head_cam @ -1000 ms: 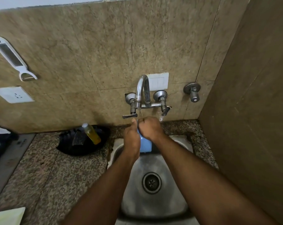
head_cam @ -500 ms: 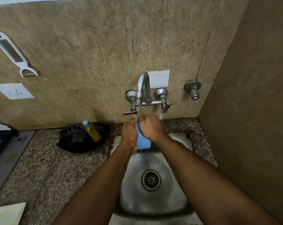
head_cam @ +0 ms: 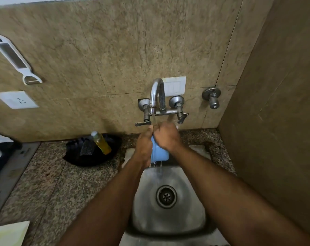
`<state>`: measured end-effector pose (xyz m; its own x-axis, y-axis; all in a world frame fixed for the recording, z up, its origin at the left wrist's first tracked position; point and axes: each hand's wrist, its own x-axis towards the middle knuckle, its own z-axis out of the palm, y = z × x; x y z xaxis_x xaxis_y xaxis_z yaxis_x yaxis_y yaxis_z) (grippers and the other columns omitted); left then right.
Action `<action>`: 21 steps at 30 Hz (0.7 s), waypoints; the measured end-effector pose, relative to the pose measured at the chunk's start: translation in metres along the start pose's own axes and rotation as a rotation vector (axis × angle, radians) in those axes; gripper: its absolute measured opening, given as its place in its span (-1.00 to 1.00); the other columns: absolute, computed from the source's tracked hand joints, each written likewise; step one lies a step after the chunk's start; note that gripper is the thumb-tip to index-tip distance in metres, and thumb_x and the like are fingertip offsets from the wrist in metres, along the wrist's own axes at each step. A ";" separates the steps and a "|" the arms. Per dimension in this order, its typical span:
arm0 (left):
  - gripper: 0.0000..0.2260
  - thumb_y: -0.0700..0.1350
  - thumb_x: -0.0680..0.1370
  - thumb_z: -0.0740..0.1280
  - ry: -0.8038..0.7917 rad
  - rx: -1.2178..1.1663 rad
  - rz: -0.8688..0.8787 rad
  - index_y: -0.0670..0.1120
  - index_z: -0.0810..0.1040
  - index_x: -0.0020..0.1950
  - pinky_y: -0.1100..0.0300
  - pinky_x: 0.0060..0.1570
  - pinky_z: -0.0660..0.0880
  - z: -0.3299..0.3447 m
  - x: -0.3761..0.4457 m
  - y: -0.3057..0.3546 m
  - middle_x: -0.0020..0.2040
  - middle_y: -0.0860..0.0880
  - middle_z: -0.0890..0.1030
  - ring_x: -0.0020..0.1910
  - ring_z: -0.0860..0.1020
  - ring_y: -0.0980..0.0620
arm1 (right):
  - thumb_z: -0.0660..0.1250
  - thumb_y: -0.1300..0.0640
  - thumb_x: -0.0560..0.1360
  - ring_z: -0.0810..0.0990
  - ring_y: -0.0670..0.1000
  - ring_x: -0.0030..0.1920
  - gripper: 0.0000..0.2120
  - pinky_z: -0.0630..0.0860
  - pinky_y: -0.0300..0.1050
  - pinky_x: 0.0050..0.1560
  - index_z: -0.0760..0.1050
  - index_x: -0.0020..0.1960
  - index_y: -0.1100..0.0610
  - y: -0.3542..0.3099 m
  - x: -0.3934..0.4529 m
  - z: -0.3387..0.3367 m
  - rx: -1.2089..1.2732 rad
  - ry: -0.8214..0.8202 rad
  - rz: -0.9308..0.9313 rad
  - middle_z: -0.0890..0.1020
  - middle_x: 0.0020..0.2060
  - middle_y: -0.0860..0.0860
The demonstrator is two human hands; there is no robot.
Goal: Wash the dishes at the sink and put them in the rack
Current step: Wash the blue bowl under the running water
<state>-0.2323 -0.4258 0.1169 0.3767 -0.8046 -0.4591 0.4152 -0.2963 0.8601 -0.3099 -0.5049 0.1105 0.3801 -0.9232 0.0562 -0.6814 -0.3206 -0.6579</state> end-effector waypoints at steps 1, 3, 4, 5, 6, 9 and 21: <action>-0.54 0.20 0.66 0.24 -0.008 -0.048 -0.032 -0.17 0.69 0.15 -0.17 0.11 0.61 -0.001 0.001 0.002 0.08 -0.27 0.71 0.01 0.70 -0.22 | 0.09 -0.04 0.63 0.62 0.09 -0.17 -0.60 0.61 0.01 -0.08 0.61 -0.10 0.15 -0.001 -0.006 -0.001 -0.082 0.041 -0.083 0.65 -0.19 0.10; -0.45 0.24 0.68 0.17 0.048 -0.149 -0.124 -0.21 0.68 0.14 -0.12 0.17 0.59 0.000 0.005 0.012 0.08 -0.28 0.72 0.06 0.69 -0.22 | 0.03 -0.04 0.63 0.59 0.06 -0.01 -0.57 0.56 -0.01 0.08 0.62 0.04 0.14 -0.002 -0.025 0.005 -0.239 0.115 -0.313 0.65 -0.07 0.07; -0.46 0.23 0.69 0.15 0.093 -0.152 -0.159 -0.22 0.67 0.08 -0.07 0.16 0.59 0.001 0.007 0.018 0.03 -0.26 0.73 0.02 0.69 -0.19 | 0.01 -0.03 0.63 0.55 0.05 0.09 -0.56 0.53 -0.02 0.15 0.61 0.12 0.15 -0.001 -0.034 0.008 -0.246 0.130 -0.400 0.64 0.01 0.06; -0.50 0.18 0.70 0.16 0.124 -0.133 -0.172 -0.21 0.66 0.03 -0.04 0.15 0.59 0.003 0.010 0.023 -0.01 -0.24 0.73 -0.02 0.68 -0.16 | 0.01 -0.02 0.63 0.53 0.05 0.14 -0.54 0.50 -0.03 0.19 0.61 0.17 0.16 0.001 -0.039 0.012 -0.218 0.139 -0.427 0.64 0.06 0.06; -0.56 0.13 0.70 0.18 0.147 -0.076 -0.151 -0.19 0.65 -0.01 -0.05 0.13 0.61 0.003 0.013 0.024 -0.01 -0.25 0.72 -0.05 0.68 -0.15 | 0.00 -0.02 0.63 0.54 0.06 0.12 -0.53 0.51 -0.03 0.20 0.62 0.16 0.18 0.004 -0.040 0.014 -0.164 0.152 -0.388 0.65 0.05 0.07; -0.63 0.06 0.71 0.20 0.150 0.167 0.006 -0.16 0.64 -0.06 -0.06 -0.02 0.64 0.001 0.011 0.014 -0.11 -0.23 0.72 -0.17 0.67 -0.12 | 0.03 -0.06 0.61 0.63 0.12 -0.09 -0.53 0.59 0.04 0.01 0.63 -0.05 0.18 0.005 -0.017 0.012 0.045 0.064 -0.048 0.68 -0.11 0.13; -0.59 0.10 0.66 0.23 0.092 -0.080 -0.145 -0.20 0.69 0.10 -0.08 0.06 0.62 -0.005 0.017 0.015 0.03 -0.23 0.73 0.03 0.70 -0.21 | 0.00 -0.03 0.61 0.58 0.11 0.04 -0.53 0.54 -0.01 0.12 0.63 0.10 0.17 0.000 -0.037 0.008 -0.204 0.087 -0.314 0.66 -0.01 0.10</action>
<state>-0.2153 -0.4411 0.1213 0.3806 -0.7049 -0.5986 0.5336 -0.3613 0.7647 -0.3189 -0.4694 0.1020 0.5416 -0.7849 0.3010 -0.6540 -0.6184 -0.4357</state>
